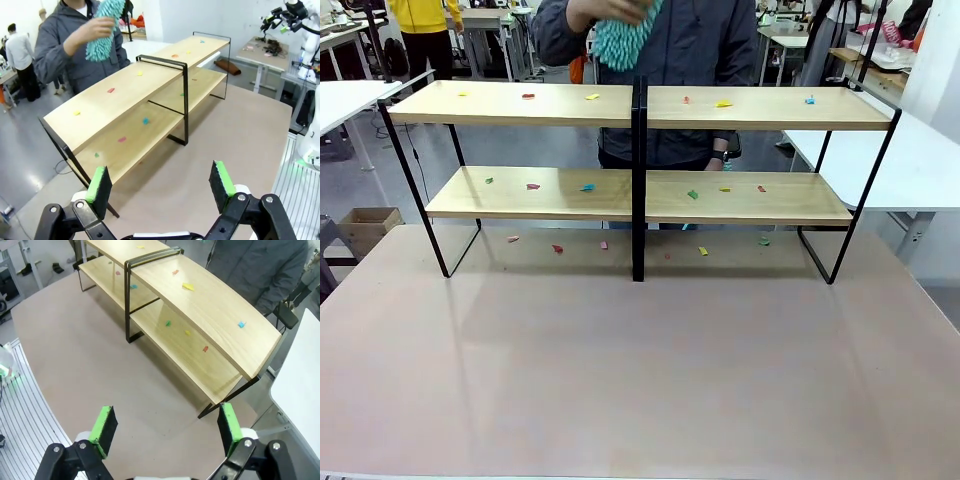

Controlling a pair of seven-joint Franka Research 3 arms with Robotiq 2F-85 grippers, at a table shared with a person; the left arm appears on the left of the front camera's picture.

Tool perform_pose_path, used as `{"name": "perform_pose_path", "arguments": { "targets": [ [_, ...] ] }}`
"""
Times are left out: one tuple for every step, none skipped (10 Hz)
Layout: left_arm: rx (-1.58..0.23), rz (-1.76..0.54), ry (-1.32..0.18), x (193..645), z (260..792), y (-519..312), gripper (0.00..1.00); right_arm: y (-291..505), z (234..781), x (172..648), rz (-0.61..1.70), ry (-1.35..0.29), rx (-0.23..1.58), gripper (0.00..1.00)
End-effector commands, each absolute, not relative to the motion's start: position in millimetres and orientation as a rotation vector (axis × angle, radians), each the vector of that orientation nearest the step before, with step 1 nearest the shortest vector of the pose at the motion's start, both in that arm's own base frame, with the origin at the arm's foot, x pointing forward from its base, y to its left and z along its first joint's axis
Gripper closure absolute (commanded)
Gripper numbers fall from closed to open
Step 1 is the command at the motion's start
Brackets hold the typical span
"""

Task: Clean the shelves.
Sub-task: Pick up the Duster when the human hands it over.

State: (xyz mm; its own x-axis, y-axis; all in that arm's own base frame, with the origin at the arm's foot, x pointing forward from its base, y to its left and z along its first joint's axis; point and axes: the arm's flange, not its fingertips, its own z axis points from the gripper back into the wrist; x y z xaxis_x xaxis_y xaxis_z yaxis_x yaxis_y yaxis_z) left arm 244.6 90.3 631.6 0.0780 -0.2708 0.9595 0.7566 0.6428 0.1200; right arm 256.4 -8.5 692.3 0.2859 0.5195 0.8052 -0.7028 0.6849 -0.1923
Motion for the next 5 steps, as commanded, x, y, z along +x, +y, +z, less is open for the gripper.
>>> {"name": "perform_pose_path", "arguments": {
  "targets": [
    [-0.466,-0.848,-1.278,241,633,88,0.0,-7,702,261,0.771,-1.037,0.306,0.0],
    [-0.466,-0.848,-1.278,241,633,88,0.0,-8,703,262,0.713,-1.043,0.332,0.0],
    [-0.466,-0.848,-1.278,241,633,88,0.0,-11,705,260,0.652,-1.059,0.34,0.0],
    [-0.466,-0.848,-1.278,241,633,88,0.0,-16,708,257,0.616,-1.07,0.342,0.0],
    [-0.466,-0.848,-1.278,241,633,88,0.0,-21,710,254,0.582,-1.076,0.347,0.0]
  ]
}}
